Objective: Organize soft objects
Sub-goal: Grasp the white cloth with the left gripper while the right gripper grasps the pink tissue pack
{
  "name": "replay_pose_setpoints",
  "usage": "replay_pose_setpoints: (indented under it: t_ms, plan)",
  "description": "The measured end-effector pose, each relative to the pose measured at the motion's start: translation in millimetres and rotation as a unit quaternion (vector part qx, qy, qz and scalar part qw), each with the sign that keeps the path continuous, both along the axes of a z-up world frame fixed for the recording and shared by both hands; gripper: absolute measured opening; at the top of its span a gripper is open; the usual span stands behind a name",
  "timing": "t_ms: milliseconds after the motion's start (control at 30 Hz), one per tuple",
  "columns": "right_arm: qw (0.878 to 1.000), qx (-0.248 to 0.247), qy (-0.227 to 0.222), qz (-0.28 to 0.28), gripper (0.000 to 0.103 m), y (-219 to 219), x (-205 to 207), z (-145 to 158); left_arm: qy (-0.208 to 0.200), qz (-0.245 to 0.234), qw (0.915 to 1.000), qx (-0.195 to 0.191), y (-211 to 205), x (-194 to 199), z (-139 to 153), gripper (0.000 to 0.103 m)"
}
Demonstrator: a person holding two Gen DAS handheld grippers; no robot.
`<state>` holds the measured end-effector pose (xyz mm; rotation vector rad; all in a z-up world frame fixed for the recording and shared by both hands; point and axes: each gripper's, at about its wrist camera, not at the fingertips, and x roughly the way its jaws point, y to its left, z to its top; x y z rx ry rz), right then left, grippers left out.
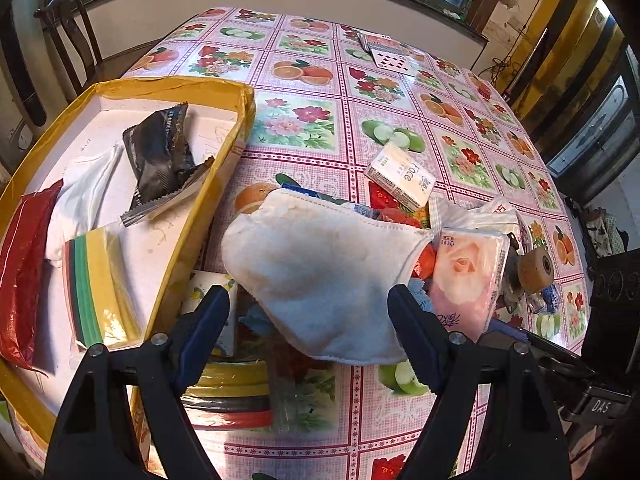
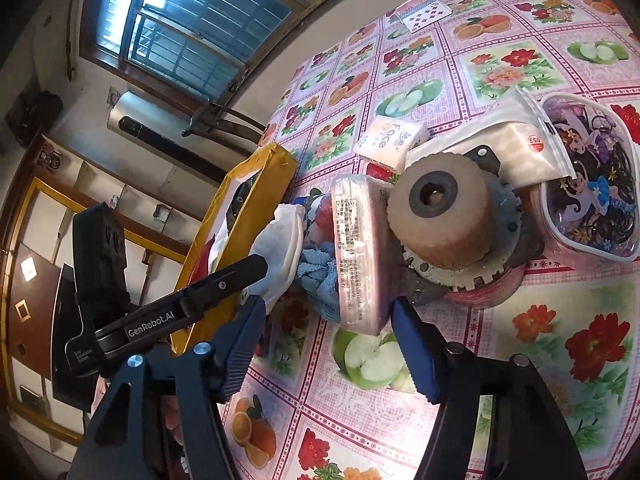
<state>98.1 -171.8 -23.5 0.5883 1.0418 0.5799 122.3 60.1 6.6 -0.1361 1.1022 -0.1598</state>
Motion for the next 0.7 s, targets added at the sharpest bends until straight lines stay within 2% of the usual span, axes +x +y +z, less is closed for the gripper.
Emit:
replay_pose_setpoints:
  t_ms: [100, 267, 300, 333, 367, 400, 433, 467, 500, 533, 567, 667, 700]
  plan:
    - [1.0, 0.016, 0.004, 0.0, 0.068, 0.5, 2.4, -3.2, -0.012, 0.005, 0.9998, 0.014, 0.4, 5.0, 2.5, 0.082]
    - [1.0, 0.018, 0.006, -0.007, 0.065, -0.5, 7.1, -7.9, 0.01, -0.005, 0.9998, 0.018, -2.2, 13.7, -9.9, 0.082]
    - [1.0, 0.018, 0.005, -0.008, 0.058, -0.6, 7.9, -8.7, 0.012, -0.007, 0.9997, 0.018, -3.4, 14.5, -12.4, 0.082]
    - [1.0, 0.017, 0.005, -0.008, 0.047, -0.4, 8.5, -9.6, 0.012, -0.009, 0.9998, 0.016, -4.3, 14.7, -14.0, 0.082]
    - [1.0, 0.017, 0.005, -0.007, 0.041, 0.1, 9.0, -10.7, 0.01, -0.01, 0.9998, 0.016, -4.6, 15.0, -14.8, 0.081]
    - [1.0, 0.015, 0.007, -0.005, 0.032, 1.7, 10.9, -12.1, 0.007, -0.01, 0.9998, 0.017, -5.4, 15.3, -14.5, 0.077]
    - [1.0, 0.011, 0.006, -0.006, 0.029, 2.0, 11.0, -13.4, 0.006, -0.01, 0.9997, 0.022, -6.1, 16.1, -14.7, 0.071]
    - [1.0, 0.01, 0.005, -0.007, 0.029, 2.3, 11.7, -14.6, 0.005, -0.008, 0.9994, 0.033, -6.4, 17.0, -14.3, 0.053]
    - [1.0, 0.012, 0.005, -0.006, 0.029, 2.3, 11.4, -15.5, 0.008, -0.008, 0.9996, 0.024, -4.7, 18.6, -14.7, 0.028]
    - [1.0, 0.013, 0.005, -0.007, 0.029, 2.2, 11.7, -15.8, 0.025, -0.012, 0.9996, -0.003, -1.4, 21.7, -17.8, 0.022]
    - [1.0, 0.012, 0.003, -0.008, 0.029, 1.9, 11.6, -16.0, 0.036, -0.014, 0.9991, -0.015, 0.6, 24.1, -20.3, 0.021]
    - [1.0, 0.01, 0.002, -0.008, 0.027, 1.8, 10.8, -14.9, 0.03, -0.014, 0.9994, -0.008, 1.5, 22.1, -20.4, 0.018]
    - [1.0, 0.009, 0.0, -0.008, 0.027, 1.9, 10.2, -13.9, 0.026, -0.013, 0.9995, -0.008, 2.2, 20.0, -19.0, 0.013]
